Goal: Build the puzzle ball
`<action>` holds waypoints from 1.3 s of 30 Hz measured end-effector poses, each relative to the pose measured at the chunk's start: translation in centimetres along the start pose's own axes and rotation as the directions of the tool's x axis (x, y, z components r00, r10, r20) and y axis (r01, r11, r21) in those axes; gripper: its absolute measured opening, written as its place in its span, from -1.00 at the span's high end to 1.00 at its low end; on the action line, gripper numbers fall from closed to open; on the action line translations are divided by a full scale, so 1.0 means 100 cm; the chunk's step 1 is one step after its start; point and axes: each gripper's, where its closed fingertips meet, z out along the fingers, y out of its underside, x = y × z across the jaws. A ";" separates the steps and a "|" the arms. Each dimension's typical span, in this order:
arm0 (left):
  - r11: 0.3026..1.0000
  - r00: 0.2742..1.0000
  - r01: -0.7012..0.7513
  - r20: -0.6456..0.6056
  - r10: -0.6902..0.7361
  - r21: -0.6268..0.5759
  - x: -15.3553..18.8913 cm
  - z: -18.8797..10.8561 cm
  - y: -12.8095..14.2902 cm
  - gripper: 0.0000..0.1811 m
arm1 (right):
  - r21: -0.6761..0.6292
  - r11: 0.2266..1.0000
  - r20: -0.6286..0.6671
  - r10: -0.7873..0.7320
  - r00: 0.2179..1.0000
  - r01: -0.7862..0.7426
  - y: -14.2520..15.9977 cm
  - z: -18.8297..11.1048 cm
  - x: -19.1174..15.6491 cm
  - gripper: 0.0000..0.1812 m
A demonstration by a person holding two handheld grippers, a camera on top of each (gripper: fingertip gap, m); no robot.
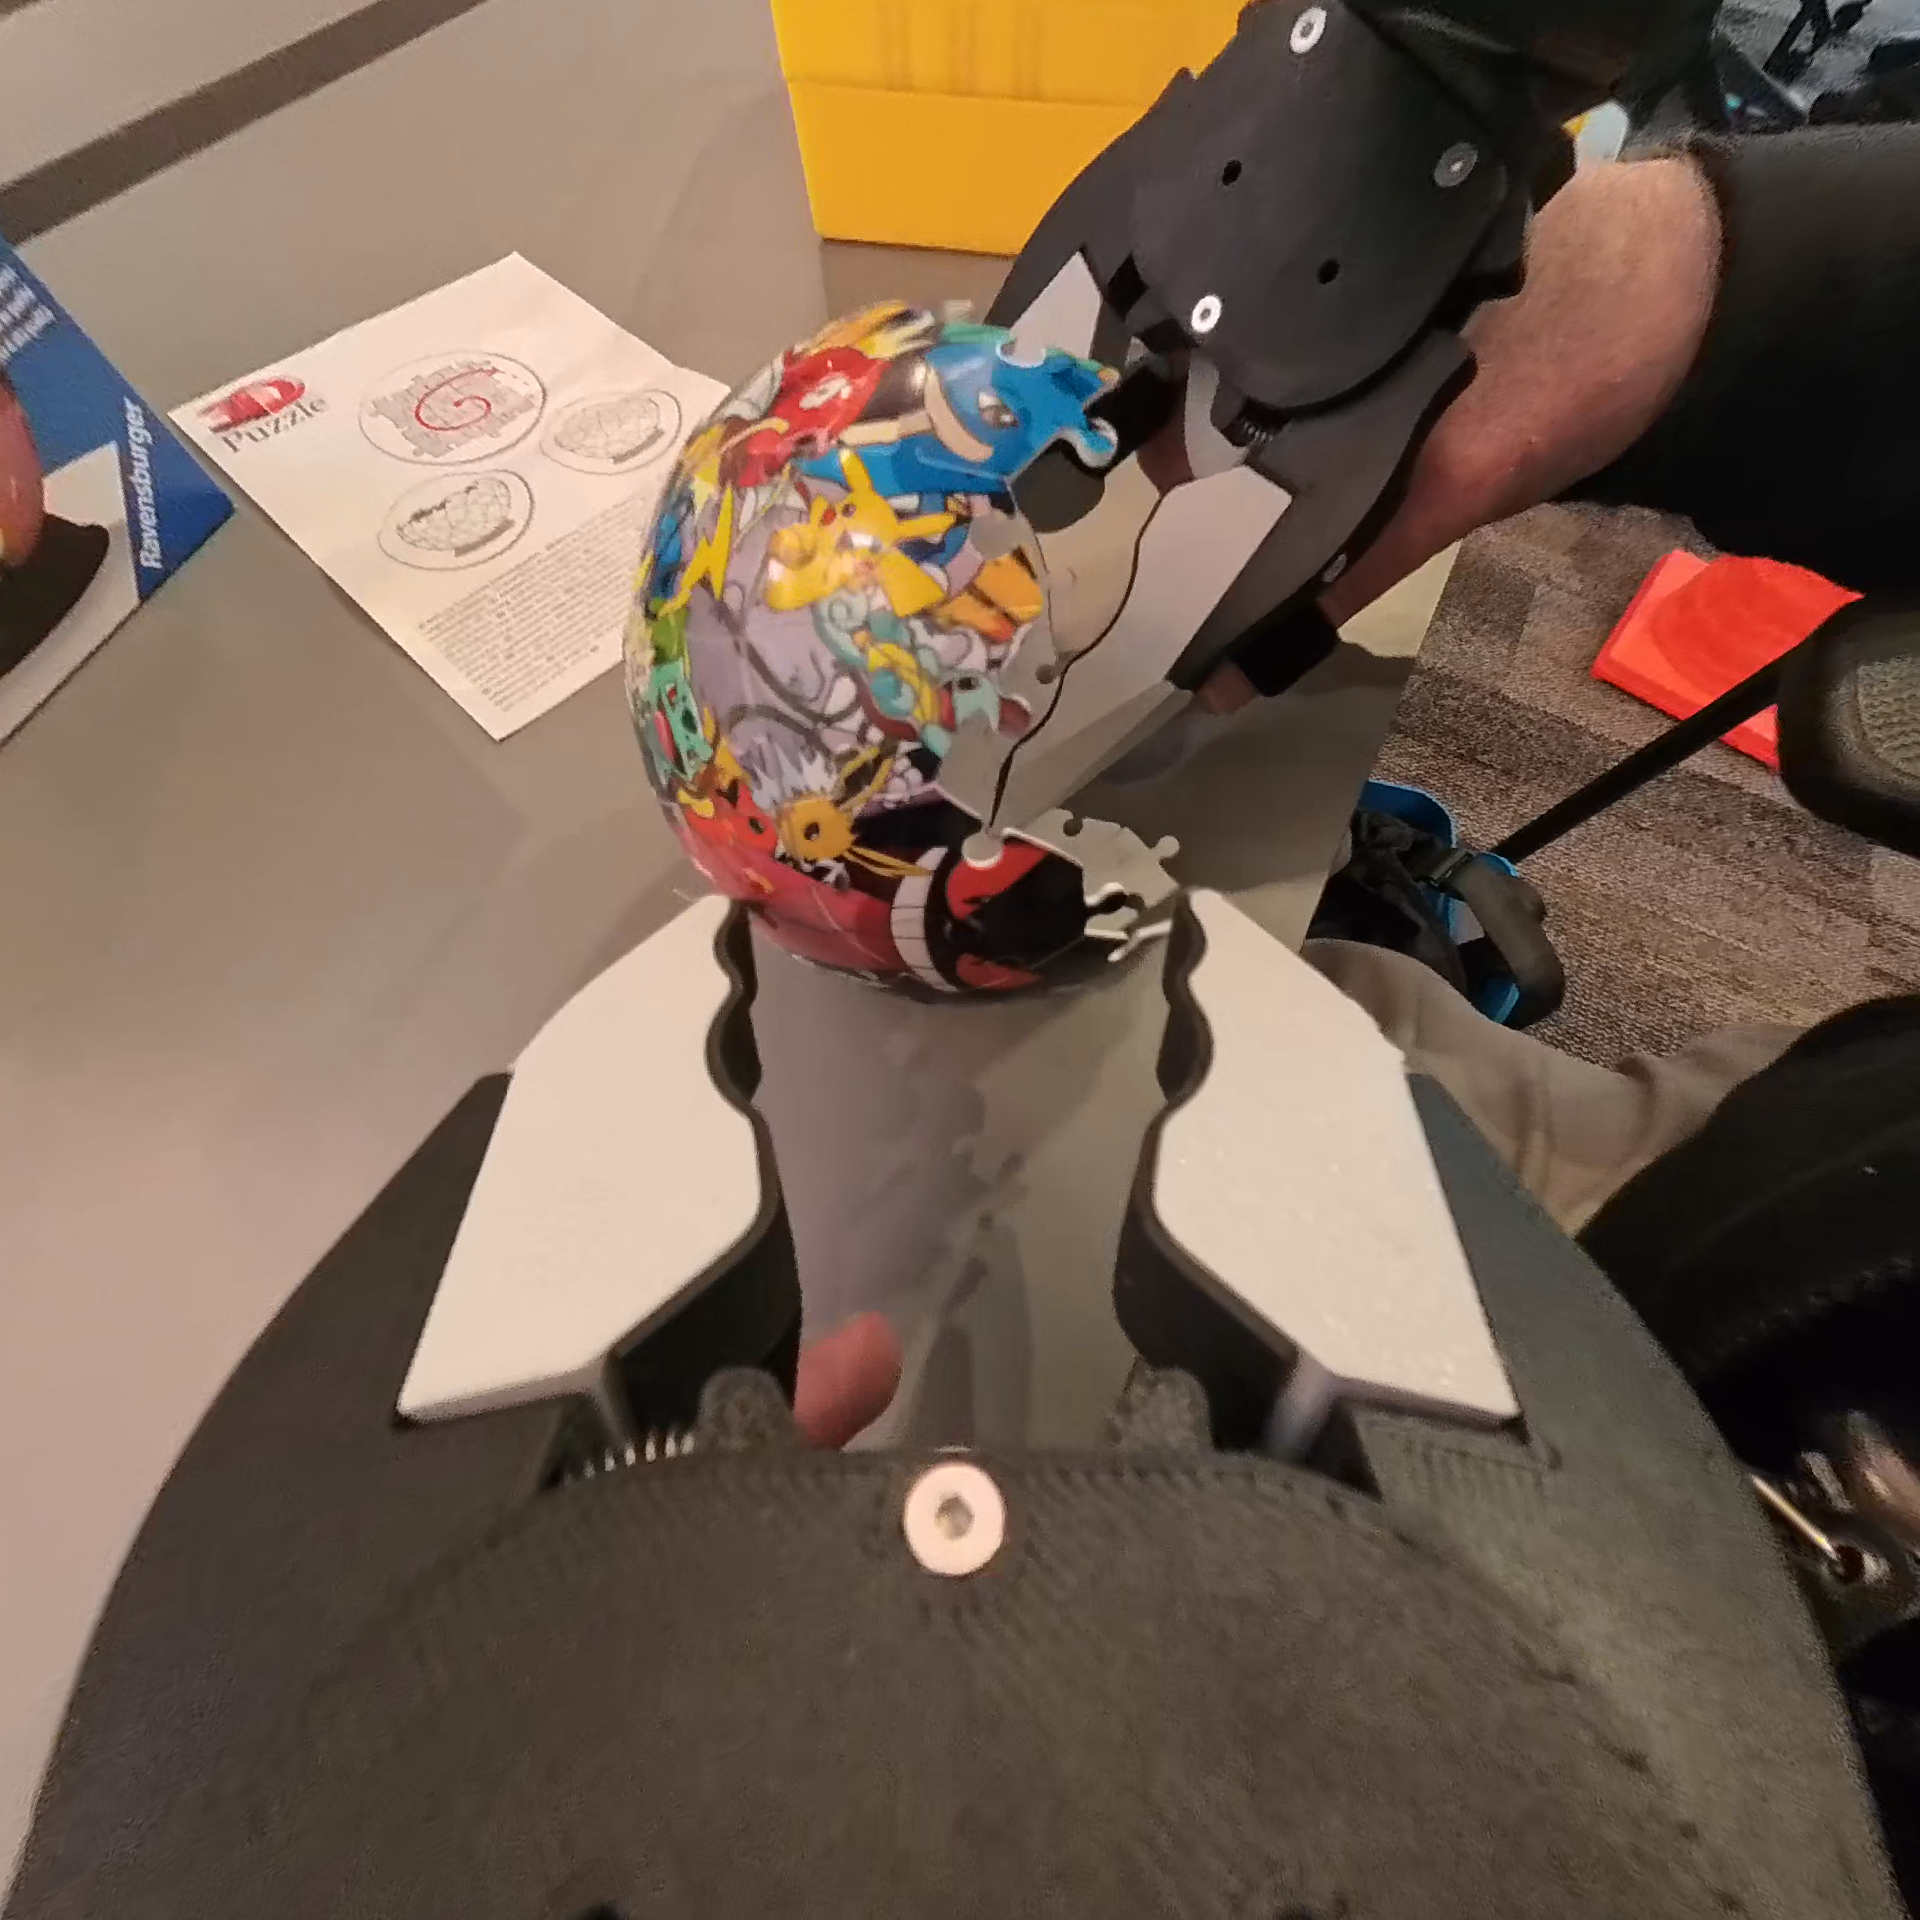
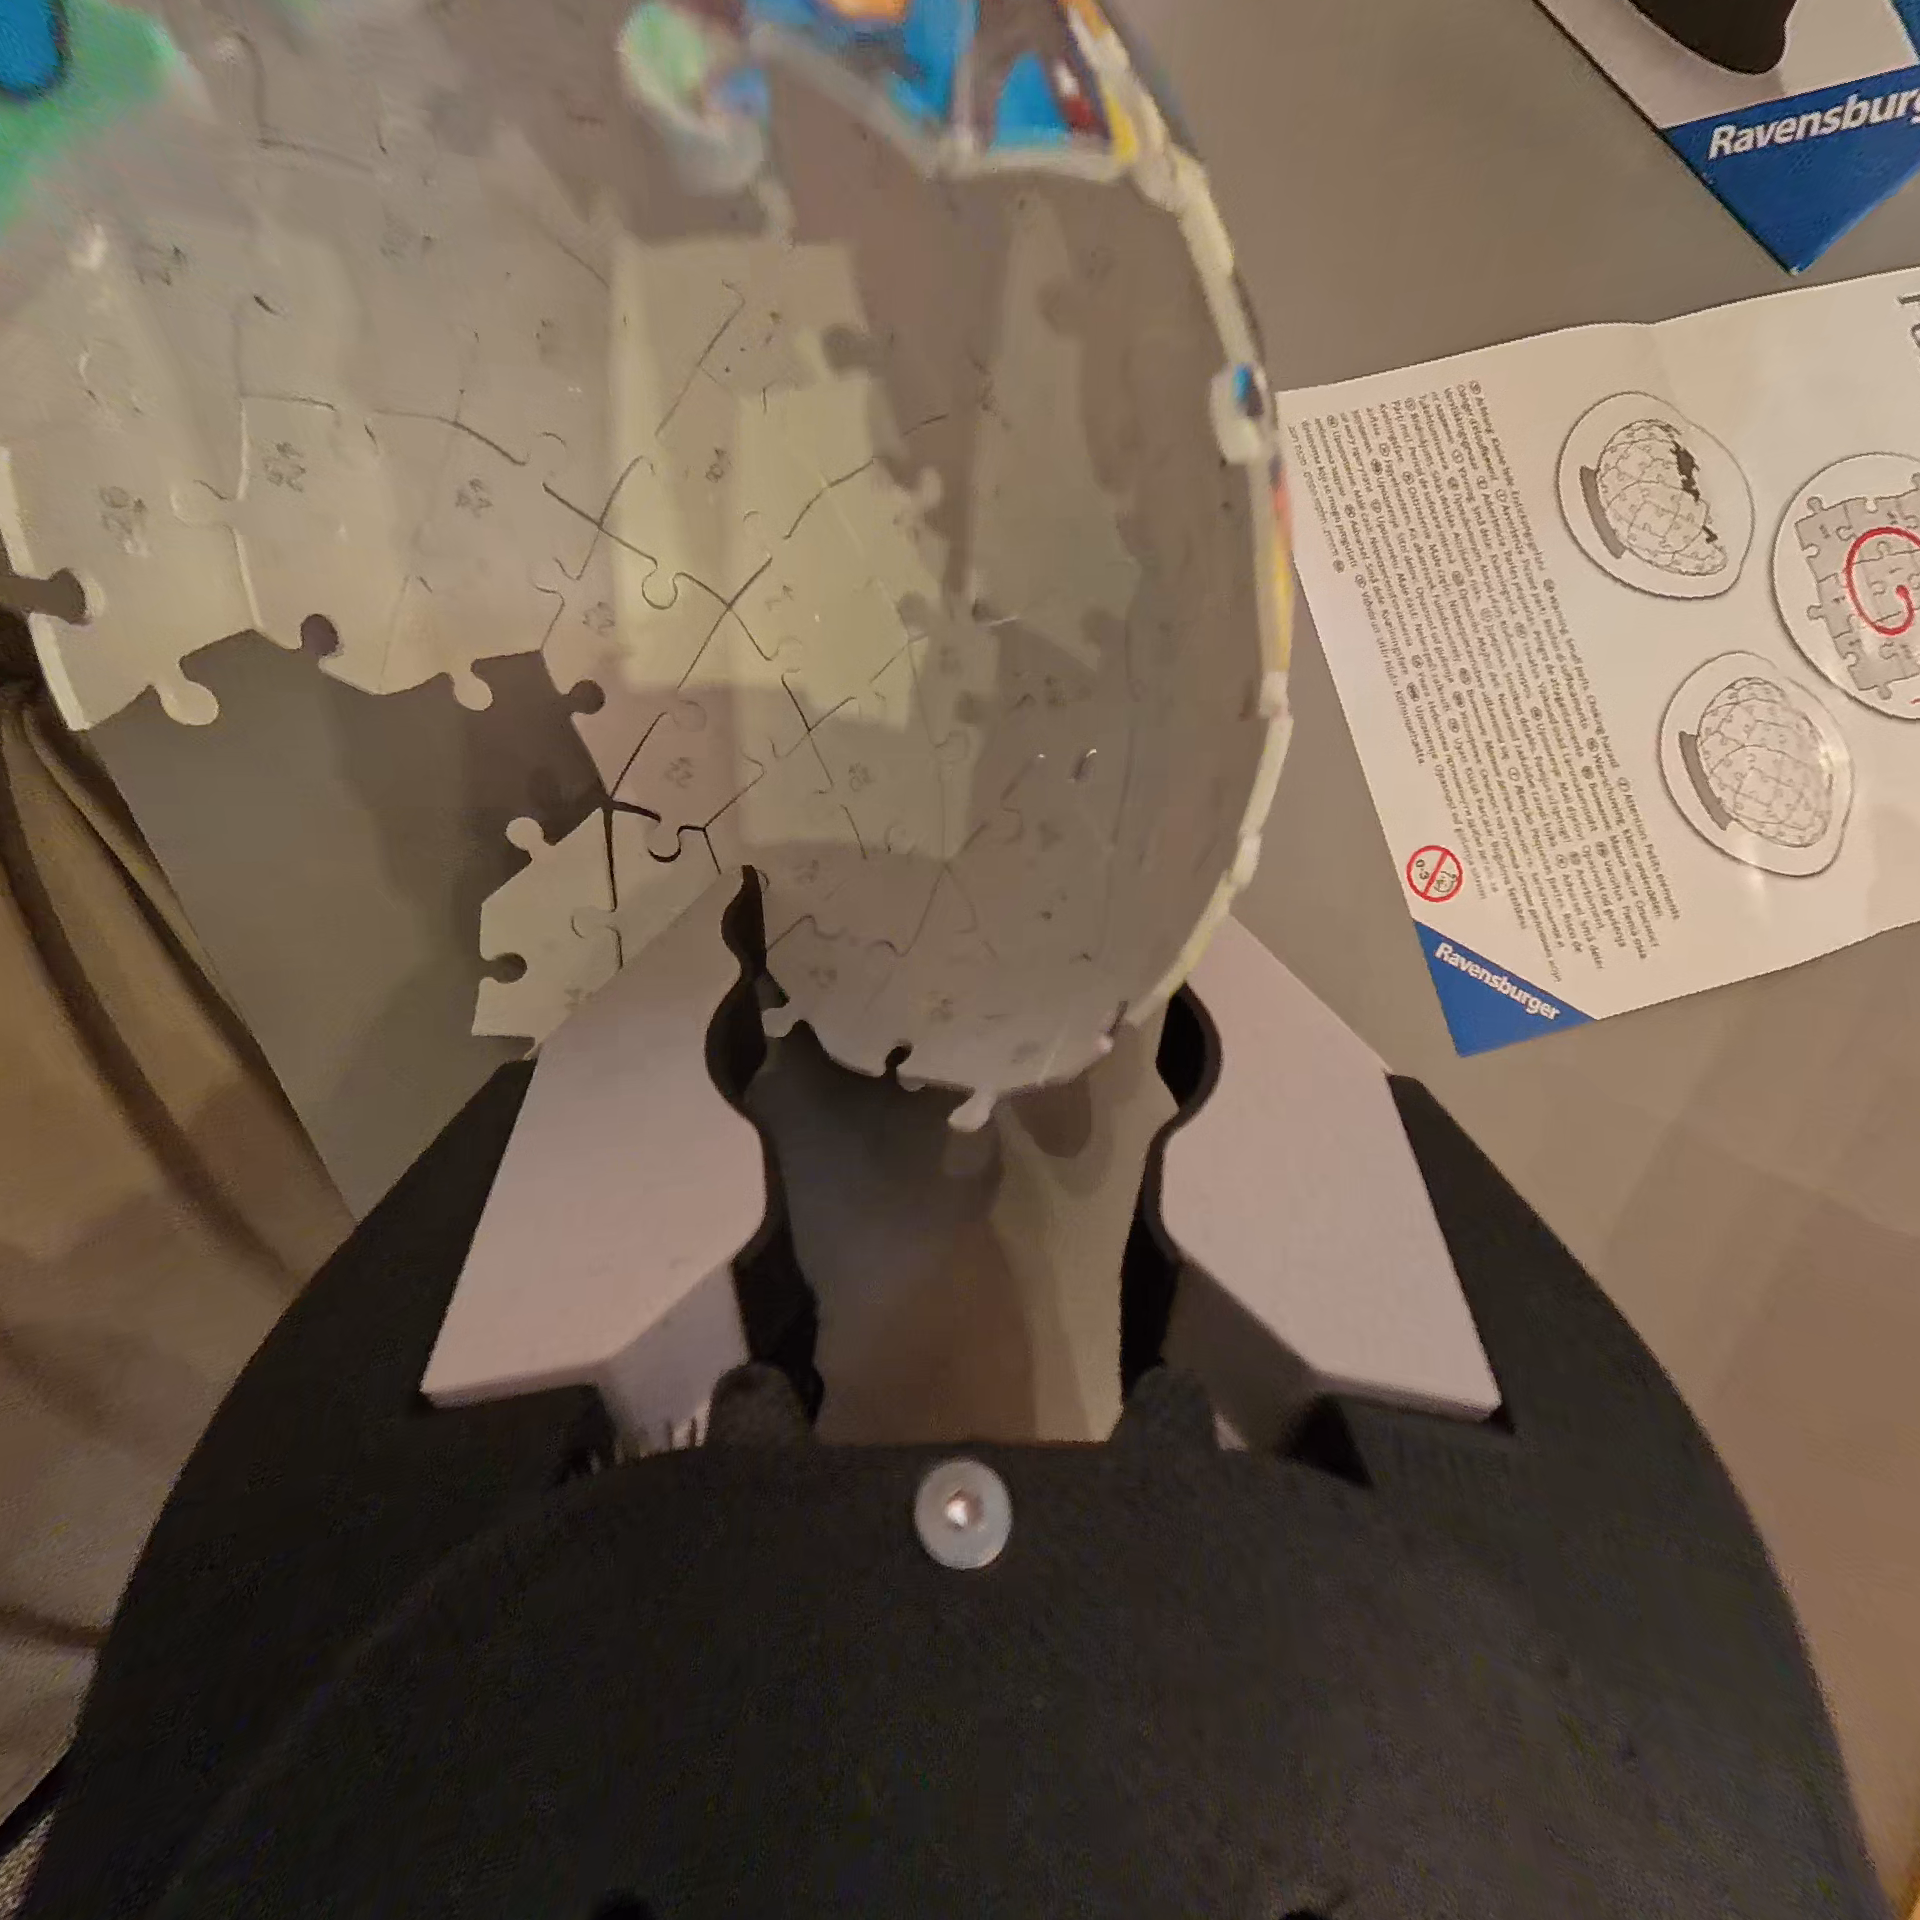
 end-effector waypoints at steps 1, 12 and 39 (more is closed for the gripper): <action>1.000 1.000 0.005 -0.005 -0.005 -0.002 0.001 -0.001 0.001 0.17 | -0.001 1.000 0.001 0.002 1.000 -0.002 0.000 0.000 0.000 0.16; 0.995 0.997 0.071 -0.034 -0.069 0.067 -0.006 -0.002 -0.013 0.13 | 0.000 1.000 0.004 0.003 1.000 -0.003 0.000 0.000 0.000 0.16; 0.992 0.996 -0.043 0.079 0.034 0.118 0.014 0.003 -0.020 0.17 | 0.019 0.999 -0.002 0.026 1.000 -0.026 0.001 0.000 0.001 0.14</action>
